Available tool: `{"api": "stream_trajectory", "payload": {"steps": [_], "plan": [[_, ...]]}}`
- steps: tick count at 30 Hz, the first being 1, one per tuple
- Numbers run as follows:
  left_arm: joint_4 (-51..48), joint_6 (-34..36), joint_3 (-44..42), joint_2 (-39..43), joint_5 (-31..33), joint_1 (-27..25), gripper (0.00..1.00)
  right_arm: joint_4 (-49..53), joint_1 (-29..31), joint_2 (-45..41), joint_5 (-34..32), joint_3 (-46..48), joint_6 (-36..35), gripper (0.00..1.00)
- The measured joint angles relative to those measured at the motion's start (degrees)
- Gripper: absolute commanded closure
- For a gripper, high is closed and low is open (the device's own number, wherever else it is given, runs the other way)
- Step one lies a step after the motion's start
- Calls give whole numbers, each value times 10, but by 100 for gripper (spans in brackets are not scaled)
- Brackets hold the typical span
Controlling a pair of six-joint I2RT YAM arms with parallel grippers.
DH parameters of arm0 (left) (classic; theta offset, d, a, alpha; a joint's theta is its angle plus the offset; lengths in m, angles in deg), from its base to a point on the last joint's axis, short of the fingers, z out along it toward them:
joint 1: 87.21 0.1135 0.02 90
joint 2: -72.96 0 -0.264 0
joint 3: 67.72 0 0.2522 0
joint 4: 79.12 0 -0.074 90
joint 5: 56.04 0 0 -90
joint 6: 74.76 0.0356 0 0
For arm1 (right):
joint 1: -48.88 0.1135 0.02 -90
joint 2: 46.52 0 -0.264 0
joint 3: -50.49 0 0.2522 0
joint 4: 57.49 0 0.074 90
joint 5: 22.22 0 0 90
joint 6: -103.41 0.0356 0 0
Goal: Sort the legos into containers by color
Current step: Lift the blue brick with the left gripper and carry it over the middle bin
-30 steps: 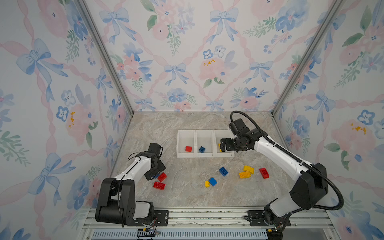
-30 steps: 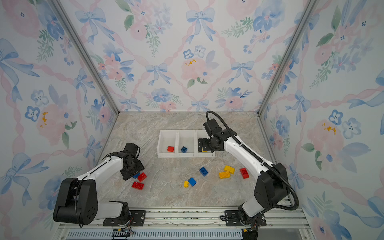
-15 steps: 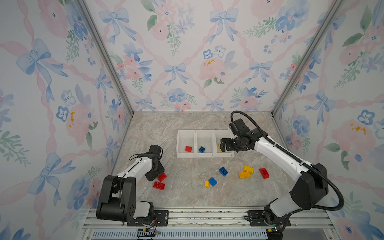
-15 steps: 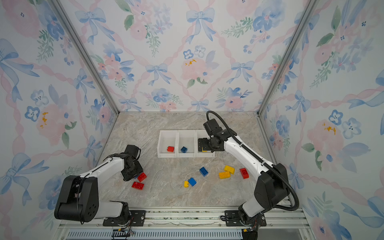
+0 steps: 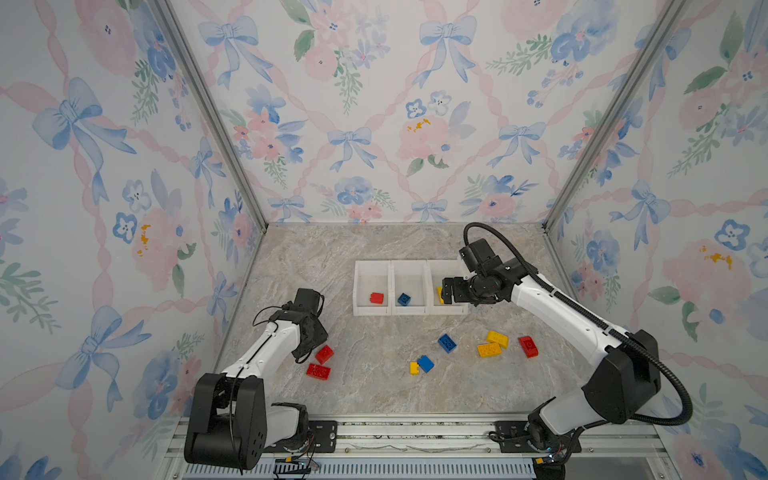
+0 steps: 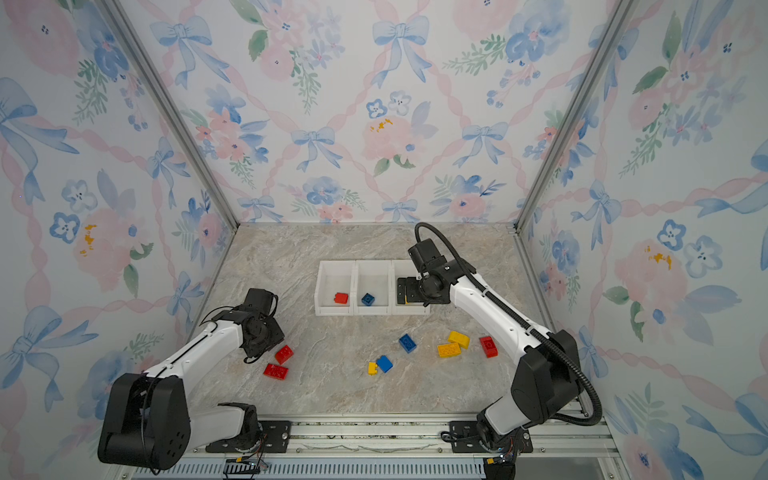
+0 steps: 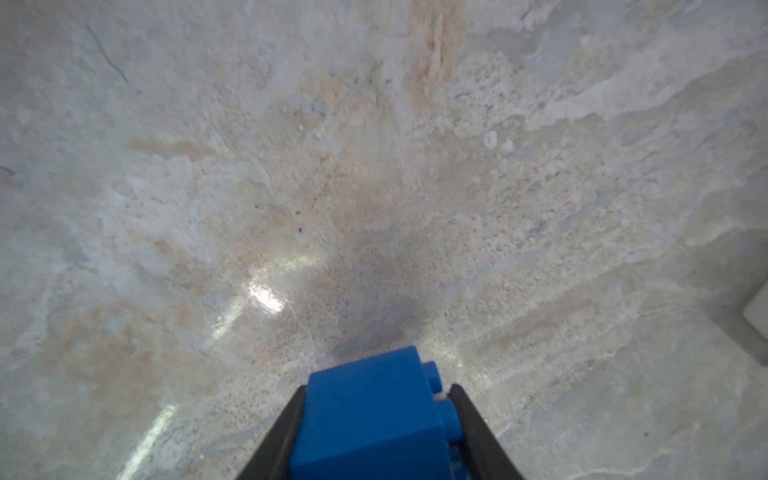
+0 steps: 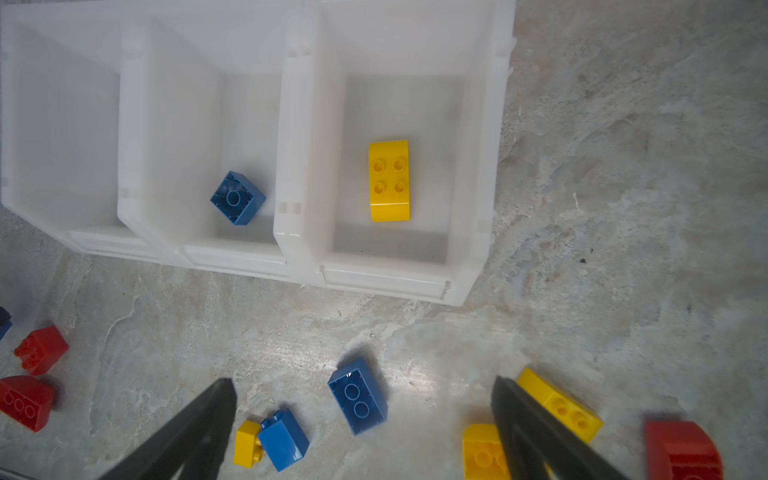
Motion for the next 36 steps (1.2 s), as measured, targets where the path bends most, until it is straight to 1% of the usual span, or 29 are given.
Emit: {"api": "stream_trajectory", "payload": {"steps": [2,4,9,15,21,26,30,36], "plan": [[-2,0,3,17,3,-15,71,-1,0,-7,2,9,3,1],[-3,-1,15,29,12,-41,72,-3,0,-14,5,20,9,1],[0,-9,71,37,41,-138,72,-5,0,-38,10,49,20,1],[0,-18,148,25,78,-229,72,-5,0,-57,11,70,31,0],[2,-17,234,-43,108,-311,71,-5,0,-78,10,90,40,0],[5,-8,312,-127,118,-356,70,-7,0,-85,11,101,47,0],[17,9,366,-197,117,-379,70,-7,0,-92,10,110,53,0],[49,35,419,-280,110,-386,70,-9,0,-118,10,128,66,0]]}}
